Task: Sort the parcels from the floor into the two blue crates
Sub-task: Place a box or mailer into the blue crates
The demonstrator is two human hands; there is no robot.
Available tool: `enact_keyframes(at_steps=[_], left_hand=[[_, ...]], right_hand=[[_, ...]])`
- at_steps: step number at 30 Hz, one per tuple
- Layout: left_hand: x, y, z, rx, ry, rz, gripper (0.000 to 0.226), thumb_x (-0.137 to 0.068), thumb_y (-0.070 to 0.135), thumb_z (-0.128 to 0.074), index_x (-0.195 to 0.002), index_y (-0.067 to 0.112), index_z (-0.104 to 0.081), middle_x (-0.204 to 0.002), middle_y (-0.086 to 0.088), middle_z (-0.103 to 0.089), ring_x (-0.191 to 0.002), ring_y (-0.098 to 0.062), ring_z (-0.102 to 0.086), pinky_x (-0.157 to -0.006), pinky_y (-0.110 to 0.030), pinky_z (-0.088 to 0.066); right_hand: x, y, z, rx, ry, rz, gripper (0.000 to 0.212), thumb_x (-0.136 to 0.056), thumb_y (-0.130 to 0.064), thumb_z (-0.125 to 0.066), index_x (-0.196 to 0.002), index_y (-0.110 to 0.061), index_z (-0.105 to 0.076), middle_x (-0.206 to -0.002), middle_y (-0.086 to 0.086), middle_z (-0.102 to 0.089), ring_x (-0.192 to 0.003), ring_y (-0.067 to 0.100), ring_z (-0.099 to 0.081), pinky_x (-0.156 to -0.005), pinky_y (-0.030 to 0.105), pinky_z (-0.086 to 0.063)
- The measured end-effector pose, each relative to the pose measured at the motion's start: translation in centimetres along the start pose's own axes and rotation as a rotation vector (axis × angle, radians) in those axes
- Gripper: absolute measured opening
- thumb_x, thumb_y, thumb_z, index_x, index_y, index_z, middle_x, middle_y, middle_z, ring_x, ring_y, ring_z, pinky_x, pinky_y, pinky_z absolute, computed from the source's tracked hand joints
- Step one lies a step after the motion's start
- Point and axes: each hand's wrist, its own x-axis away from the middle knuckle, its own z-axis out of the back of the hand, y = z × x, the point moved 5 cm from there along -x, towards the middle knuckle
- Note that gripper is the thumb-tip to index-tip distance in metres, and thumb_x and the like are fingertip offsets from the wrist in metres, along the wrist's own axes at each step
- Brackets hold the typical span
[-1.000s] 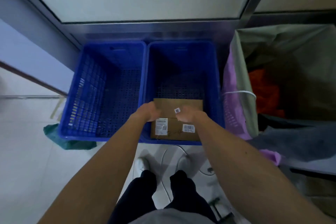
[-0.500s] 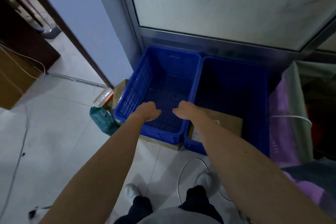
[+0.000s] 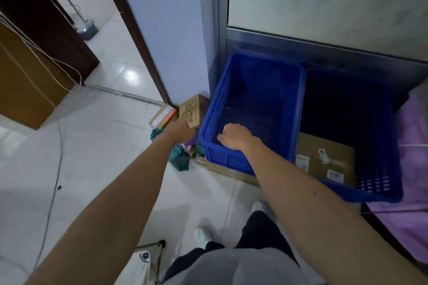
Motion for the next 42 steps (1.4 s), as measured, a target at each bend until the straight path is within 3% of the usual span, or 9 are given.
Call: enact_keyframes(at_steps=[6, 9, 12, 19, 23, 30, 34, 37, 42], left_hand=[[0.1, -0.3, 2.4, 0.062, -0.057, -0.031, 0.028, -0.094, 0.03, -0.048, -0.099, 0.008, -0.064, -0.093, -0.008, -0.064, -0.087, -0.024, -0.062, -0.066, -0.03, -0.047], [-2.3, -1.5, 2.8, 0.11, -0.065, -0.026, 0.03, -0.095, 0.028, -0.047, -0.107, 0.007, -0.065, -0.106, -0.012, -0.067, -0.094, -0.025, -0.062, -0.071, -0.03, -0.047], [-4.4, -3.0, 3.7, 0.139, -0.061, 0.017, 0.033, -0.096, 0.028, -0.049, -0.113, 0.005, -0.066, -0.113, -0.012, -0.067, -0.1, -0.027, -0.062, -0.081, -0.034, -0.05], [-9.6, -6.5, 4.0, 0.259, -0.076, 0.091, 0.032, -0.096, 0.026, -0.047, -0.12, 0.01, -0.062, -0.116, -0.009, -0.063, -0.105, -0.027, -0.058, -0.091, -0.036, -0.047], [-13.2, -7.9, 3.8, 0.251, -0.111, 0.089, 0.03, -0.097, 0.02, -0.046, -0.119, 0.007, -0.062, -0.114, -0.011, -0.062, -0.098, -0.025, -0.055, -0.085, -0.033, -0.045], [-22.9, -12.7, 0.1, 0.315, -0.202, 0.11, 0.036, -0.093, 0.027, -0.049, -0.123, 0.012, -0.059, -0.122, -0.008, -0.064, -0.109, -0.027, -0.06, -0.09, -0.036, -0.048], [-29.4, -16.4, -4.0, 0.434, -0.277, 0.155, 0.039, -0.087, 0.033, -0.048, -0.12, 0.018, -0.062, -0.126, -0.005, -0.063, -0.113, -0.027, -0.059, -0.098, -0.039, -0.048], [-33.6, -18.6, -7.1, 0.54, -0.334, 0.187, 0.025, -0.09, 0.025, -0.052, -0.108, 0.015, -0.066, -0.121, -0.01, -0.066, -0.107, -0.031, -0.062, -0.094, -0.041, -0.052], [-39.8, -21.7, -11.9, 0.611, -0.328, 0.227, 0.036, -0.098, 0.017, -0.052, -0.131, 0.004, -0.06, -0.132, -0.017, -0.061, -0.123, -0.034, -0.057, -0.099, -0.036, -0.046]], right_hand=[[-4.6, -2.3, -0.9, 0.031, -0.029, -0.02, 0.028, -0.093, -0.036, -0.047, -0.071, -0.02, -0.041, -0.075, 0.001, -0.049, -0.069, 0.022, -0.049, -0.053, 0.033, -0.032], [-7.8, -3.8, -1.0, 0.074, -0.051, -0.002, 0.028, -0.097, -0.036, -0.046, -0.078, -0.016, -0.048, -0.082, 0.003, -0.053, -0.077, 0.024, -0.054, -0.059, 0.034, -0.037], [-11.0, -5.5, -1.1, 0.097, -0.064, 0.027, 0.031, -0.099, -0.036, -0.045, -0.073, -0.018, -0.04, -0.079, 0.003, -0.046, -0.08, 0.027, -0.05, -0.06, 0.035, -0.035], [-16.5, -8.4, -1.3, 0.165, -0.07, 0.084, 0.033, -0.099, -0.033, -0.044, -0.115, -0.005, -0.054, -0.116, 0.012, -0.05, -0.096, 0.03, -0.052, -0.072, 0.037, -0.038], [-20.0, -9.2, -2.7, 0.154, -0.1, 0.062, 0.037, -0.099, -0.032, -0.046, -0.124, -0.005, -0.051, -0.124, 0.014, -0.049, -0.109, 0.032, -0.052, -0.078, 0.038, -0.041], [-28.5, -10.0, -7.4, -0.033, -0.06, -0.101, 0.038, -0.098, -0.036, -0.046, -0.122, -0.008, -0.048, -0.121, 0.012, -0.051, -0.103, 0.03, -0.054, -0.075, 0.039, -0.042], [-33.9, -9.7, -11.5, -0.105, -0.044, -0.226, 0.049, -0.097, -0.039, -0.047, -0.133, -0.007, -0.043, -0.13, 0.013, -0.049, -0.114, 0.033, -0.052, -0.087, 0.043, -0.047], [-37.7, -8.6, -14.0, -0.121, 0.0, -0.338, 0.055, -0.098, -0.041, -0.044, -0.14, -0.006, -0.038, -0.137, 0.015, -0.045, -0.121, 0.033, -0.049, -0.092, 0.043, -0.044], [-43.3, -5.8, -17.9, -0.105, 0.034, -0.448, 0.063, -0.097, -0.039, -0.047, -0.145, -0.003, -0.028, -0.144, 0.019, -0.036, -0.129, 0.034, -0.04, -0.1, 0.045, -0.043]])
